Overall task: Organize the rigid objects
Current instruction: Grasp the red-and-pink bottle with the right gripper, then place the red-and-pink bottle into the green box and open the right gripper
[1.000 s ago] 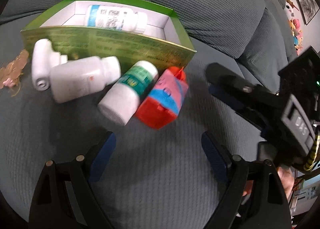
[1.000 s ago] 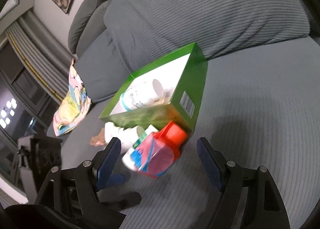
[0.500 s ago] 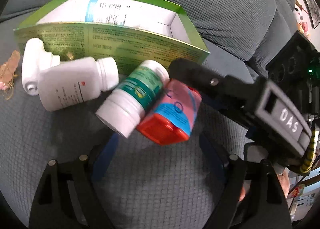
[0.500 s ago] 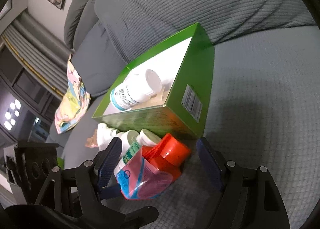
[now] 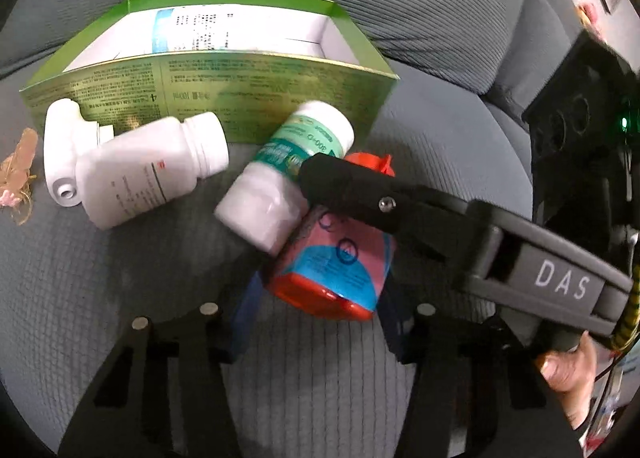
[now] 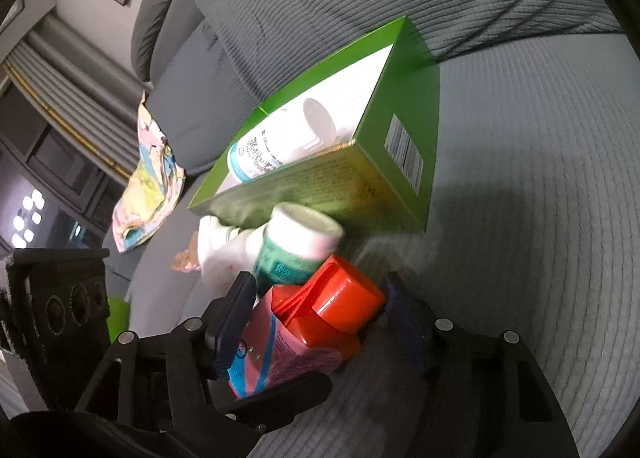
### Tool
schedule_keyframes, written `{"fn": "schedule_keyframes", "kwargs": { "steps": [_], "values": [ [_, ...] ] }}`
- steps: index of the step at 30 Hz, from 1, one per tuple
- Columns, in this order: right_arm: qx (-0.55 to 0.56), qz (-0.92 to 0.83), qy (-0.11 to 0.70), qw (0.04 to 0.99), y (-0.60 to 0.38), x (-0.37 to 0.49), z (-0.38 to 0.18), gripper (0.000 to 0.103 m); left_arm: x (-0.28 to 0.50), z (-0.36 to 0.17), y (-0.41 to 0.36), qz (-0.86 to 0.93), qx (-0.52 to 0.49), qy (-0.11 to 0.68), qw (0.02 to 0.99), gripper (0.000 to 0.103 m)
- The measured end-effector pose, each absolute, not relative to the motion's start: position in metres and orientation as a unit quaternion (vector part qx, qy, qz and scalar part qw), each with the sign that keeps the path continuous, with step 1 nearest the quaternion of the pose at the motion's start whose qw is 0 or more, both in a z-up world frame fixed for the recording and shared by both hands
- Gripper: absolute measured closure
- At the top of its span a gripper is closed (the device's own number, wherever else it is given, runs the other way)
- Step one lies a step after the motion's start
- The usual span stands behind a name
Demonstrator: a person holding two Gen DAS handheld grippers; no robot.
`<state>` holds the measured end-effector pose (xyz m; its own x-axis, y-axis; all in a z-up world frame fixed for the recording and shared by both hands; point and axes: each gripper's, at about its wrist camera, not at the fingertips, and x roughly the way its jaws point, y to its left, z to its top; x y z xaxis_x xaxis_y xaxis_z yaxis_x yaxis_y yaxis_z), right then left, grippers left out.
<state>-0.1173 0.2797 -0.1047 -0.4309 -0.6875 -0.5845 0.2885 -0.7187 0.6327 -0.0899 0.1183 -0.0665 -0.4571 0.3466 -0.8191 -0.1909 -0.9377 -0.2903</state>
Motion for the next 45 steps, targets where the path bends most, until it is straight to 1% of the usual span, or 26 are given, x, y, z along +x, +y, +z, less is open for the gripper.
{"fn": "schedule_keyframes", "kwargs": {
  "steps": [4, 6, 8, 13, 15, 16, 20, 25, 30, 37, 41, 45],
  "values": [
    [0.44, -0.817, -0.22, 0.3, 0.278, -0.105, -0.102, 0.037, -0.084, -0.066, 0.118, 0.848, -0.497, -0.072, 0.17, 0.054],
    [0.439, -0.816, -0.222, 0.302, 0.277, -0.101, -0.1, 0.039, -0.078, -0.063, 0.116, 0.847, -0.496, -0.069, 0.176, 0.058],
    [0.436, -0.817, -0.221, 0.307, 0.273, -0.096, -0.096, 0.043, -0.073, -0.06, 0.114, 0.851, -0.49, -0.061, 0.177, 0.06],
    [0.423, -0.823, -0.204, 0.32, 0.257, -0.085, -0.085, 0.046, -0.06, -0.048, 0.106, 0.857, -0.477, -0.055, 0.188, 0.067],
    [0.42, -0.821, -0.204, 0.328, 0.251, -0.082, -0.08, 0.056, -0.057, -0.044, 0.101, 0.858, -0.473, -0.054, 0.191, 0.065],
    [0.418, -0.82, -0.206, 0.332, 0.248, -0.081, -0.078, 0.057, -0.054, -0.041, 0.098, 0.859, -0.471, -0.054, 0.193, 0.066],
    [0.408, -0.826, -0.2, 0.333, 0.24, -0.075, -0.07, 0.057, -0.057, -0.04, 0.089, 0.858, -0.47, -0.052, 0.199, 0.066],
    [0.423, -0.819, -0.205, 0.33, 0.23, -0.077, -0.079, 0.058, -0.059, -0.044, 0.074, 0.851, -0.481, -0.068, 0.198, 0.066],
    [0.423, -0.82, -0.199, 0.331, 0.22, -0.077, -0.072, 0.058, -0.059, -0.03, 0.064, 0.859, -0.467, -0.063, 0.201, 0.066],
    [0.393, -0.833, -0.187, 0.34, 0.205, -0.092, -0.03, 0.058, -0.07, 0.016, 0.044, 0.881, -0.426, -0.043, 0.203, 0.066],
    [0.371, -0.845, -0.171, 0.346, 0.191, -0.111, 0.003, 0.058, -0.09, 0.045, 0.029, 0.891, -0.404, -0.038, 0.205, 0.066],
    [0.357, -0.85, -0.162, 0.352, 0.175, -0.136, 0.027, 0.058, -0.111, 0.063, 0.014, 0.898, -0.392, -0.033, 0.199, 0.066]
  ]
}}
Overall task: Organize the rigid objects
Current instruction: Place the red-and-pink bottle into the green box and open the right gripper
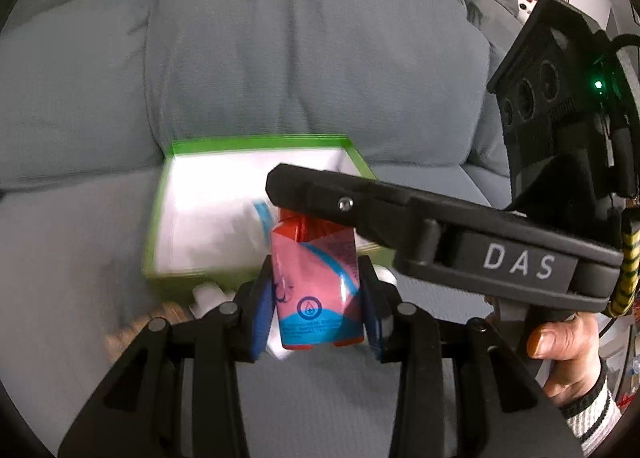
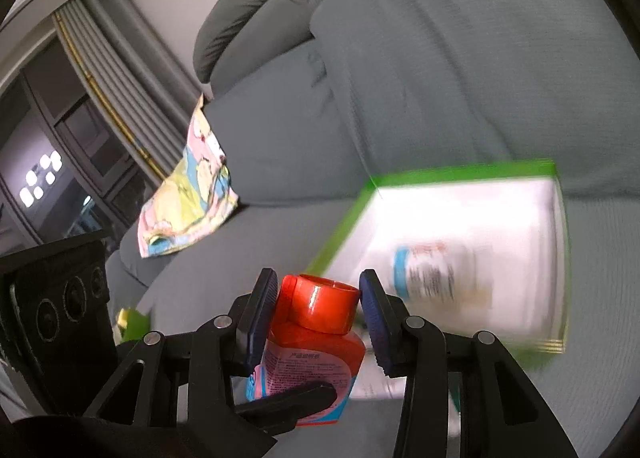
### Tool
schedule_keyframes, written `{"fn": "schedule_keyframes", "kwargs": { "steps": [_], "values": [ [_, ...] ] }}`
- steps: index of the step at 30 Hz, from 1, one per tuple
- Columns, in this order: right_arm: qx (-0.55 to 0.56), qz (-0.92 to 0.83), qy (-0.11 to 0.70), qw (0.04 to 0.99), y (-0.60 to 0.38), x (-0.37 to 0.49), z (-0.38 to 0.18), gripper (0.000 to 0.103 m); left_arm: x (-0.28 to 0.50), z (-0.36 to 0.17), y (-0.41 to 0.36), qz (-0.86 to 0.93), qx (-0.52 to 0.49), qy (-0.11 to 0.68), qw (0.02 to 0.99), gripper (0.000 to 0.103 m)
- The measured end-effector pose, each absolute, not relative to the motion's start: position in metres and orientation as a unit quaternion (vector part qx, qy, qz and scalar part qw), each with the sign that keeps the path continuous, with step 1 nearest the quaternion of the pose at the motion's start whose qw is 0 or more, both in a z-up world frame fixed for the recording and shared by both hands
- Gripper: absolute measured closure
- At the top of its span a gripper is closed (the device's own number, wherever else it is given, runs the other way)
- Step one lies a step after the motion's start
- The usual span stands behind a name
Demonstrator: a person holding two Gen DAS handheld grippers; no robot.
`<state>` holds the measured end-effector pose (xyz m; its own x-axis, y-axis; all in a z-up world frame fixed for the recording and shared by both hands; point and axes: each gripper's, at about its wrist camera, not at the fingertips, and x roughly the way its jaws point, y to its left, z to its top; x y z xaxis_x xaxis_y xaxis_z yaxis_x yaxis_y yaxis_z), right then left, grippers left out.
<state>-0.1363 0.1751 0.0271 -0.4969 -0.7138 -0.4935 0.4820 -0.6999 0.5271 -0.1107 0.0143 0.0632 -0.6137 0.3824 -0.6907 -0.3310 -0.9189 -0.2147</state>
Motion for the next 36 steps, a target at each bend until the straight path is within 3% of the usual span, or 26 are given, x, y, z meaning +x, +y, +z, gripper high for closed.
{"fn": "schedule_keyframes", "kwargs": {
  "steps": [11, 13, 14, 15, 17, 20, 29, 36],
  "values": [
    [0.382, -0.837, -0.174, 0.353, 0.132, -0.207, 0.009, 0.058, -0.164, 0.048, -0.022, 0.889, -0.42, -0.053, 0.176, 0.068],
    [0.393, -0.834, -0.176, 0.345, 0.128, -0.216, 0.0, 0.057, -0.173, 0.045, -0.027, 0.886, -0.425, -0.068, 0.172, 0.062],
    [0.399, -0.835, -0.176, 0.335, 0.126, -0.22, -0.005, 0.057, -0.176, 0.044, -0.029, 0.886, -0.427, -0.072, 0.165, 0.046],
    [0.402, -0.837, -0.179, 0.325, 0.125, -0.226, -0.008, 0.057, -0.179, 0.042, -0.032, 0.886, -0.429, -0.075, 0.158, 0.022],
    [0.399, -0.839, -0.195, 0.315, 0.129, -0.231, -0.012, 0.05, -0.18, 0.04, -0.038, 0.889, -0.429, -0.079, 0.141, 0.014],
    [0.395, -0.843, -0.215, 0.296, 0.142, -0.23, -0.011, 0.036, -0.182, 0.038, -0.045, 0.889, -0.432, -0.079, 0.129, 0.014],
    [0.385, -0.858, -0.208, 0.27, 0.185, -0.187, 0.004, 0.034, -0.144, 0.026, -0.051, 0.89, -0.441, -0.058, 0.099, 0.013],
    [0.388, -0.883, -0.148, 0.219, 0.205, -0.134, 0.007, 0.03, -0.106, 0.018, -0.048, 0.897, -0.435, -0.045, 0.066, 0.013]
  ]
}}
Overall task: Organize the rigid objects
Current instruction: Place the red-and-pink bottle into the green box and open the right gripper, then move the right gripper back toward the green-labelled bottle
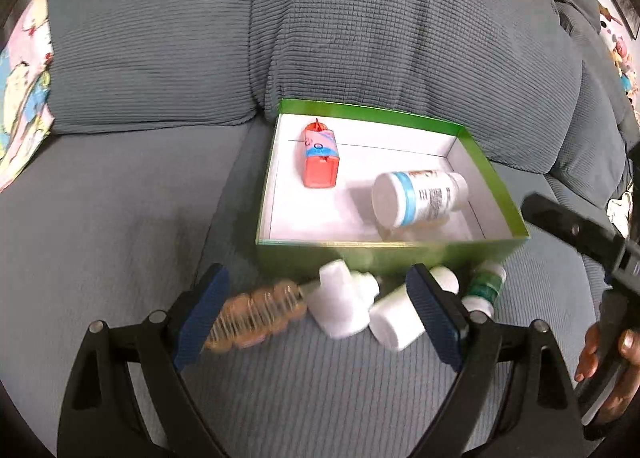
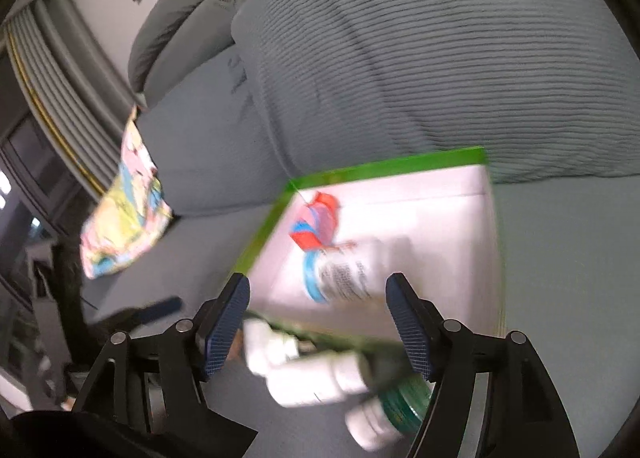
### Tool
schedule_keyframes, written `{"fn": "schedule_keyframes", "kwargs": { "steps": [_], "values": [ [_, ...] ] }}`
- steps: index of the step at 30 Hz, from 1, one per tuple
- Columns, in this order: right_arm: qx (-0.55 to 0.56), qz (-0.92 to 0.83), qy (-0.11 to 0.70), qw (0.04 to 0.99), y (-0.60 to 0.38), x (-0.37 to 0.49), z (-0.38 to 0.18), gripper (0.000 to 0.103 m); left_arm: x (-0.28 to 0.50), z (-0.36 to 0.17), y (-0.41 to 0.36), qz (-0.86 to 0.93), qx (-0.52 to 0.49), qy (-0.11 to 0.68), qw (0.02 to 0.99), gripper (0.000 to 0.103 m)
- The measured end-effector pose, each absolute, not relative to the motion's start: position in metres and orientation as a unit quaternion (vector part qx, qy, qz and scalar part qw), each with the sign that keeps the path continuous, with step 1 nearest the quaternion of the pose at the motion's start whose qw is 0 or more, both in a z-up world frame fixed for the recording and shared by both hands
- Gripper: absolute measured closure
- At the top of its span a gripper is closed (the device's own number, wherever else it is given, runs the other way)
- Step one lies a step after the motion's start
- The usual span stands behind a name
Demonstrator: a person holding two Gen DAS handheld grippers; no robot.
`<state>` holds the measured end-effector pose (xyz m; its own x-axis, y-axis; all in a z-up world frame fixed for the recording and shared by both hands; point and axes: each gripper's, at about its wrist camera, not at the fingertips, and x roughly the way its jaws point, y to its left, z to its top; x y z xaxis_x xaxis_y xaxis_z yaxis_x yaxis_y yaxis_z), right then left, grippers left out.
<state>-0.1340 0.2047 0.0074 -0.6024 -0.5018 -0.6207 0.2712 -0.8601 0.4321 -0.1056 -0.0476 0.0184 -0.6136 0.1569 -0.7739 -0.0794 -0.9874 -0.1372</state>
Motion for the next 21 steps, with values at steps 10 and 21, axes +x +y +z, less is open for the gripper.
{"fn": "schedule_keyframes", "kwargs": {
  "steps": [10, 21],
  "values": [
    [0.361, -0.917, -0.047, 0.166, 0.206, -0.057, 0.023, 0.021, -0.054, 0.033, -0.033, 0.91, -0.41, -0.031, 0.051, 0.013],
    [0.345, -0.921, -0.062, 0.171, 0.207, -0.012, 0.032, 0.021, -0.023, 0.033, -0.024, 0.916, -0.395, -0.035, 0.053, 0.001]
  ]
}}
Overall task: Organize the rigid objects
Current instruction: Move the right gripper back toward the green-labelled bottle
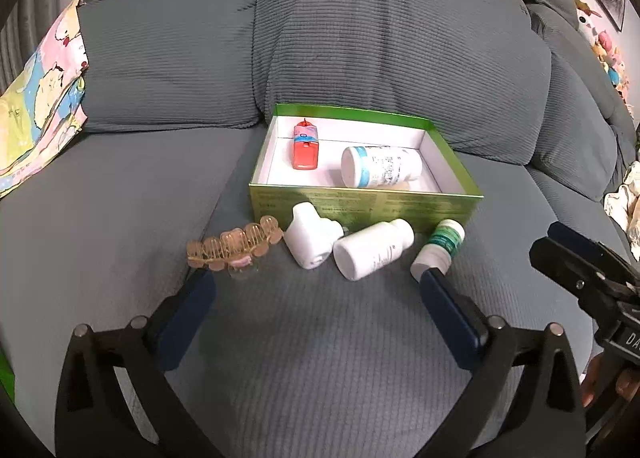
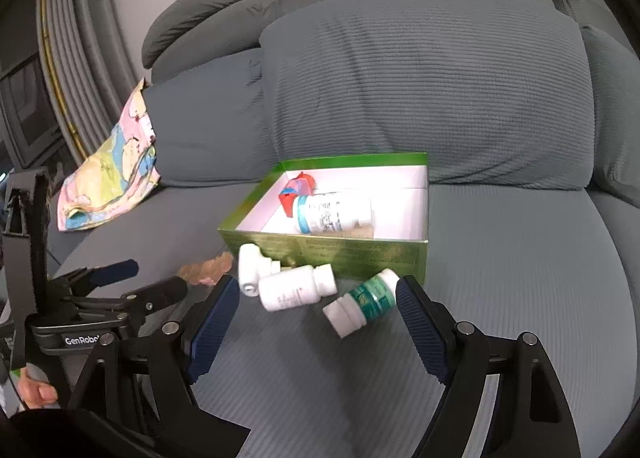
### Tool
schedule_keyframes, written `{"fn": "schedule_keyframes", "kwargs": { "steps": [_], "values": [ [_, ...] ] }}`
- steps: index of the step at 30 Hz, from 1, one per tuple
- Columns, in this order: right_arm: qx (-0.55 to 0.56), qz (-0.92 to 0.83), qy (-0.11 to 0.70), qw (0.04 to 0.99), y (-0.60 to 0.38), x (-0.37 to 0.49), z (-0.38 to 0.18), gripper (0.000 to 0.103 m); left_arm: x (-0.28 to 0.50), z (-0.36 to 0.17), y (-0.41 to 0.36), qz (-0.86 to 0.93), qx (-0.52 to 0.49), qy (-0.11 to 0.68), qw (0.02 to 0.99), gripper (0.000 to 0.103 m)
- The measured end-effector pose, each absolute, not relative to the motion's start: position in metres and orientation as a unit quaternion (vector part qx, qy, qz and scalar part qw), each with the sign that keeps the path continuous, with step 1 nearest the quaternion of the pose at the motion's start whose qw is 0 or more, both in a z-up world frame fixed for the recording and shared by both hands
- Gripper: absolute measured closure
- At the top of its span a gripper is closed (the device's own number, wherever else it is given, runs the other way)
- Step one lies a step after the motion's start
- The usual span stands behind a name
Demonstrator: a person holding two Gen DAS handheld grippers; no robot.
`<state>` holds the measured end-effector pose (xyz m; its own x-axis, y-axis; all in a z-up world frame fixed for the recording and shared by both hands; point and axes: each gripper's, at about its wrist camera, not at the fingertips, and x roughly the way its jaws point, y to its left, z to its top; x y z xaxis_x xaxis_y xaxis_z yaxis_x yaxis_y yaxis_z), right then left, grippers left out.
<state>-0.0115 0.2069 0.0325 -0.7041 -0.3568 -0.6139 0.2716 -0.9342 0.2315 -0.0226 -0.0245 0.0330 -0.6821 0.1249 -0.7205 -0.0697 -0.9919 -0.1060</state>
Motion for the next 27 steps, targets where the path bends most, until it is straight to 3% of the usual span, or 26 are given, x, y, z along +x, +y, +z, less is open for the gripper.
{"fn": "schedule_keyframes", "kwargs": {
  "steps": [27],
  "values": [
    [0.365, -0.908, -0.127, 0.162, 0.244, 0.011, 0.002, 0.021, -0.008, 0.008, 0.028, 0.905, -0.418, -0.003, 0.078, 0.001]
  ]
}}
